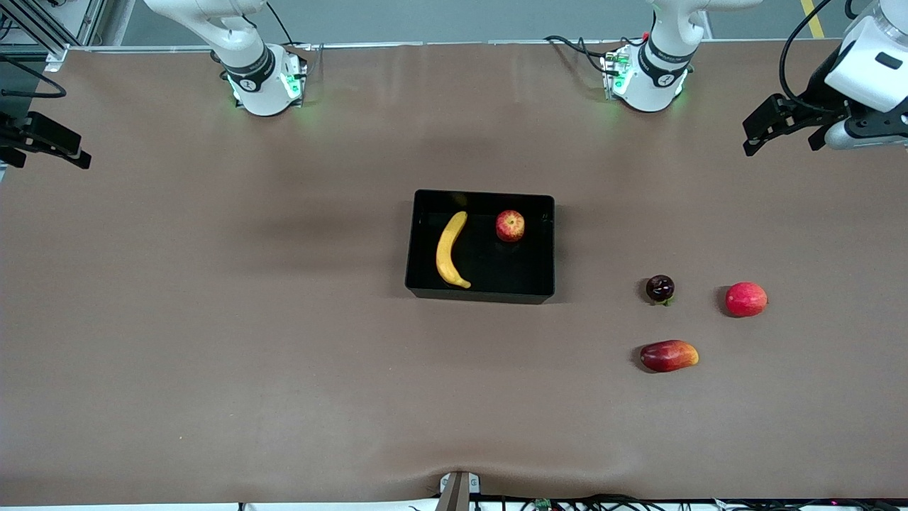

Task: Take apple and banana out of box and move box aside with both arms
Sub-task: 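Reach the left gripper into the black box toward the apple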

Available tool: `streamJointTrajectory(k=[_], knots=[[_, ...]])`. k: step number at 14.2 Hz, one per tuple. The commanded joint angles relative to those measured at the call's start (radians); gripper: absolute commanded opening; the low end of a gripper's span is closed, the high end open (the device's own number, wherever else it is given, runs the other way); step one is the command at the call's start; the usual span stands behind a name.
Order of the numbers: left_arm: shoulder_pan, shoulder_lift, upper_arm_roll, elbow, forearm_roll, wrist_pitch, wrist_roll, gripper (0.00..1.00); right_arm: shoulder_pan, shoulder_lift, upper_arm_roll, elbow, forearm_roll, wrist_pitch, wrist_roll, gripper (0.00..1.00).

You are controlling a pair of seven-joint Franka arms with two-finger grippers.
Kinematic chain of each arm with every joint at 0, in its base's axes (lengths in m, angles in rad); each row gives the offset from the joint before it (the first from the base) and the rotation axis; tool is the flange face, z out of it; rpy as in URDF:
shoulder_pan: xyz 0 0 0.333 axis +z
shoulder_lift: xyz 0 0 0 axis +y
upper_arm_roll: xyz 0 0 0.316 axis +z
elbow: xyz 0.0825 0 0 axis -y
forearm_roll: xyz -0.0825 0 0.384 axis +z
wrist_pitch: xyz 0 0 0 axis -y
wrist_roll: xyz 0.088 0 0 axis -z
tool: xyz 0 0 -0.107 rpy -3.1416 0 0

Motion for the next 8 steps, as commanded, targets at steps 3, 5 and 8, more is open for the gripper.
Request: streamJointTrajectory(k=[3, 5, 8], knots=[[-0.008, 0.042, -0.016, 0.06, 0.035, -0.016, -0.016, 1.0, -0.024, -0.014, 0.012, -0.012, 0.017, -0.003, -0.008, 1.0], [-0.008, 0.059, -0.056, 0.066, 0.068, -0.017, -0.018, 1.0, -0.022, -0.014, 0.012, -0.012, 0.017, -0.002, -0.008, 1.0], [-0.008, 0.098, -0.131, 0.063, 0.074, -0.016, -0.062, 1.0, -0.022, -0.014, 0.012, -0.012, 0.017, -0.002, -0.008, 1.0]])
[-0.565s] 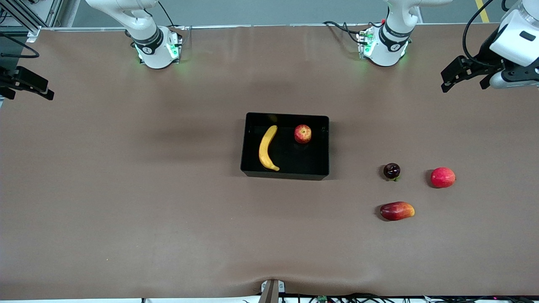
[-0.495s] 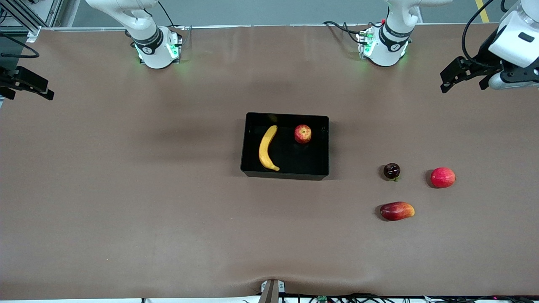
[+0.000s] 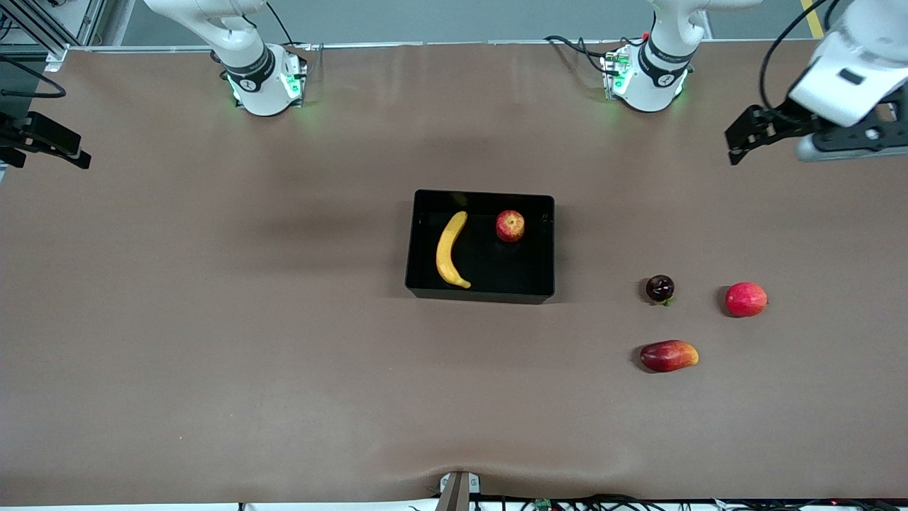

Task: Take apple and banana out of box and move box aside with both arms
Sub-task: 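Reach the left gripper into the black box toward the apple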

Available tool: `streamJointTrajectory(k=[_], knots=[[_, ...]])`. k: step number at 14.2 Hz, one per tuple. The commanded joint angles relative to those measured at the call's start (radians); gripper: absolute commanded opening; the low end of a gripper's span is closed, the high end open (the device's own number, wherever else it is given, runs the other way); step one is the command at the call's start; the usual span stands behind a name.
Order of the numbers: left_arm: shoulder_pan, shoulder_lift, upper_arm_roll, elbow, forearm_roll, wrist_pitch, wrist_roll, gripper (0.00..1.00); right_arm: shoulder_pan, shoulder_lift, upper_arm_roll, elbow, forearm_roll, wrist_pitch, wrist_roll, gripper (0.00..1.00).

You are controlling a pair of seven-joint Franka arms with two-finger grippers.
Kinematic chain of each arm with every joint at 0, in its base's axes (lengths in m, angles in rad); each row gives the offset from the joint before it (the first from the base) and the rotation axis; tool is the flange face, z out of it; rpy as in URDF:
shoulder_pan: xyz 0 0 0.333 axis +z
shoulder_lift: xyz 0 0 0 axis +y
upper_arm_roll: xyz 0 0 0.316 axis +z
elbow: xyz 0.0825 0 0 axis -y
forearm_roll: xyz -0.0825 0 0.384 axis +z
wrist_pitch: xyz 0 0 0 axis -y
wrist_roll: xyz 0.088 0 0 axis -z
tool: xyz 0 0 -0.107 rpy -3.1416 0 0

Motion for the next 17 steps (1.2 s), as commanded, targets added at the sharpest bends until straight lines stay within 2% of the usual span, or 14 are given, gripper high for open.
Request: streamJointTrajectory(k=[1, 5, 9, 12, 15, 17], knots=[[-0.004, 0.052, -0.09, 0.025, 0.024, -0.014, -0.121, 1.0, -0.022, -0.014, 0.013, -0.012, 0.017, -0.002, -0.008, 1.0], [-0.004, 0.118, -0.257, -0.007, 0.024, 0.065, -0.297, 1.0, -0.022, -0.014, 0.013, -0.012, 0.017, -0.002, -0.008, 1.0], [-0.01, 0.19, -0.393, -0.149, 0.024, 0.297, -0.555, 1.0, -0.022, -0.014, 0.013, -0.012, 0.017, -0.002, -0.008, 1.0], [-0.066, 0.285, -0.415, -0.208, 0.032, 0.416, -0.616, 1.0, -0.022, -0.014, 0.013, -0.012, 0.017, -0.002, -0.008, 1.0], [-0.096, 0.334, -0.415, -0.309, 0.033, 0.62, -0.679, 1.0, -0.022, -0.014, 0.013, -0.012, 0.018, -0.002, -0.008, 1.0], [-0.12, 0.404, -0.414, -0.318, 0.084, 0.668, -0.685, 1.0, -0.022, -0.014, 0.013, -0.012, 0.018, -0.002, -0.008, 1.0]])
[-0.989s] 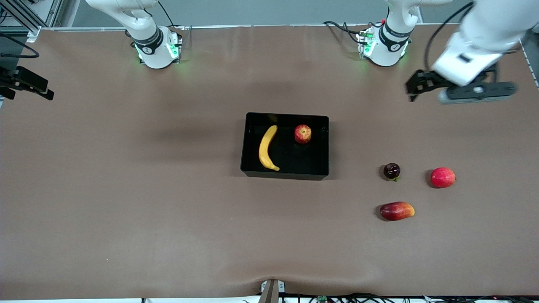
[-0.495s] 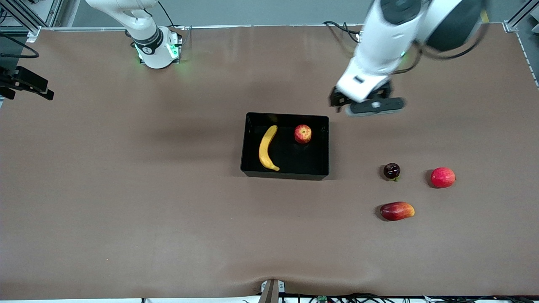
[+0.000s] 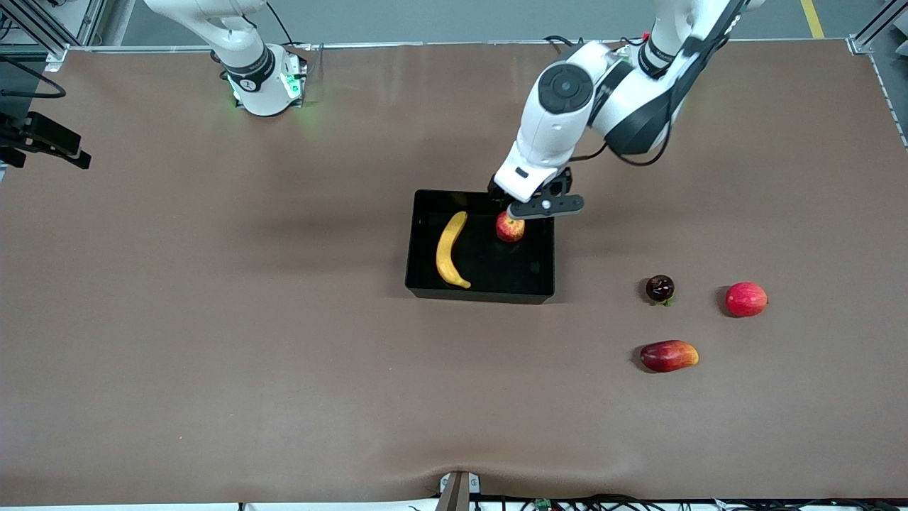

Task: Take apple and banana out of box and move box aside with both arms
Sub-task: 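Grasp the red-yellow apple with the left gripper and lift it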

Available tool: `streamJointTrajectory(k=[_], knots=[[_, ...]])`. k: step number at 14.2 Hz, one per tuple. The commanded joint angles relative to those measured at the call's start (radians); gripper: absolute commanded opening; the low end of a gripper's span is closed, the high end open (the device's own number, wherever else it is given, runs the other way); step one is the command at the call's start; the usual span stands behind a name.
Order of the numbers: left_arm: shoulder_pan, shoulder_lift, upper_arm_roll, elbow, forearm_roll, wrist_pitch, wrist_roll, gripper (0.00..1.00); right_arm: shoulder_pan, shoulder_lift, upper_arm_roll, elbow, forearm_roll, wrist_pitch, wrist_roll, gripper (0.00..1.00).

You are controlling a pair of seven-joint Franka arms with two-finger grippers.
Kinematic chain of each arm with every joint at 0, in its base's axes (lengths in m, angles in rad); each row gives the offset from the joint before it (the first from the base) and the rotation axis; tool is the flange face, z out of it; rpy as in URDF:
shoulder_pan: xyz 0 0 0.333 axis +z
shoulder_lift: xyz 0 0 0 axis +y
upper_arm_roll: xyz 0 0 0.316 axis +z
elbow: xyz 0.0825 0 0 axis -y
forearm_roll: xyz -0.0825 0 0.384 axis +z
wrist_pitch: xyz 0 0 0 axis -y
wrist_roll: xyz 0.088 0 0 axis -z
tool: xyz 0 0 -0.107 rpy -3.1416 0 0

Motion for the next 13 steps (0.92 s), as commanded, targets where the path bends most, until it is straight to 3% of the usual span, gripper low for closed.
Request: streamJointTrajectory(k=[1, 7, 12, 13], knots=[[-0.022, 0.081, -0.003, -0.011, 0.093, 0.058, -0.046, 1.0, -0.021, -0.014, 0.013, -0.011, 0.018, -0.002, -0.008, 1.0], [-0.046, 0.268, -0.003, -0.007, 0.267, 0.17, -0.216, 1.0, -0.021, -0.014, 0.013, -0.011, 0.018, -0.002, -0.008, 1.0], [-0.054, 0.342, -0.003, -0.008, 0.376, 0.196, -0.284, 1.0, -0.021, -0.014, 0.013, -0.011, 0.018, -0.002, -0.008, 1.0], [-0.054, 0.346, -0.003, -0.008, 0.377, 0.195, -0.284, 0.77, -0.021, -0.014, 0.013, -0.011, 0.018, -0.002, -0.008, 1.0]])
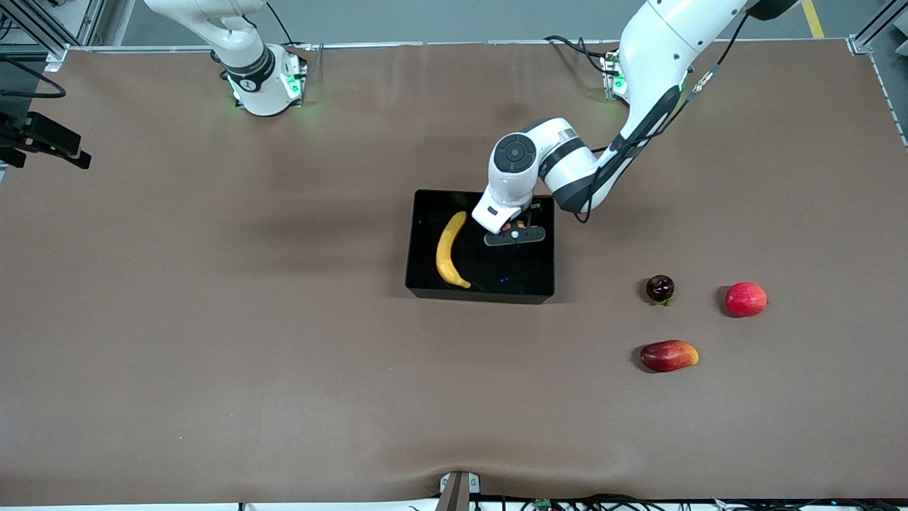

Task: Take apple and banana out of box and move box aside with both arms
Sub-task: 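Grasp the red-yellow apple with the left gripper and lift it, then carry the apple with the left gripper toward the other fruits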

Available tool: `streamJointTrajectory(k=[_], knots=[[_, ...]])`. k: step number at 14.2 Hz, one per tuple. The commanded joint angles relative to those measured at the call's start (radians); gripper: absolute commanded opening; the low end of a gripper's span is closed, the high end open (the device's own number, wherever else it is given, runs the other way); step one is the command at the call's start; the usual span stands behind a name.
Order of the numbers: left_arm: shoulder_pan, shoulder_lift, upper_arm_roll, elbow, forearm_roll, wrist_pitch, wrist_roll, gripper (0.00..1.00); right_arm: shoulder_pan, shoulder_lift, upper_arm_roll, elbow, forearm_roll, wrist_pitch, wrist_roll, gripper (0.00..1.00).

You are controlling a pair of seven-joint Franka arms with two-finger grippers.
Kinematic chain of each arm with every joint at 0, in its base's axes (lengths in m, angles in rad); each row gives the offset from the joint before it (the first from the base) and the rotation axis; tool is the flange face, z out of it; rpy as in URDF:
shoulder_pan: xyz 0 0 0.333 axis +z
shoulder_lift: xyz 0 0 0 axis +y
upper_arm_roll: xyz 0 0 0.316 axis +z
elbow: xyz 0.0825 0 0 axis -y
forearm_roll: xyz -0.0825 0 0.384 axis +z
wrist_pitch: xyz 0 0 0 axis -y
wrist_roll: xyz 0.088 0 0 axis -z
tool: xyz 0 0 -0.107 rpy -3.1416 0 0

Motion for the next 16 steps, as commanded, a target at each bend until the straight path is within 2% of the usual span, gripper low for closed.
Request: streamJointTrajectory(k=[1, 2, 5, 8, 10, 12, 16], knots=[[-0.003, 0.011, -0.003, 0.012, 0.037, 0.007, -0.031, 0.27, -0.021, -0.014, 0.013, -0.011, 0.018, -0.002, -0.008, 1.0], [0.0, 0.002, -0.003, 0.02, 0.037, -0.005, -0.031, 0.0, -0.021, -0.014, 0.013, -0.011, 0.018, -0.002, -0.008, 1.0], [-0.005, -0.04, -0.009, 0.096, 0.037, -0.13, -0.005, 0.0, -0.021, -0.014, 0.013, -0.011, 0.018, -0.002, -0.006, 1.0], [0.015, -0.089, -0.069, 0.246, 0.035, -0.367, 0.026, 0.0, -0.021, -0.014, 0.013, -0.011, 0.018, -0.002, -0.008, 1.0], [0.023, -0.115, -0.069, 0.346, 0.024, -0.458, 0.101, 0.0, -0.021, -0.014, 0.013, -0.011, 0.018, -0.002, -0.008, 1.0], [0.078, -0.138, -0.072, 0.418, 0.002, -0.534, 0.203, 0.0, -0.021, -0.014, 0.013, -0.011, 0.018, -0.002, -0.008, 1.0], [0.253, -0.207, -0.072, 0.426, -0.061, -0.62, 0.519, 0.0, -0.021, -0.014, 0.013, -0.009, 0.018, -0.002, -0.006, 1.0]])
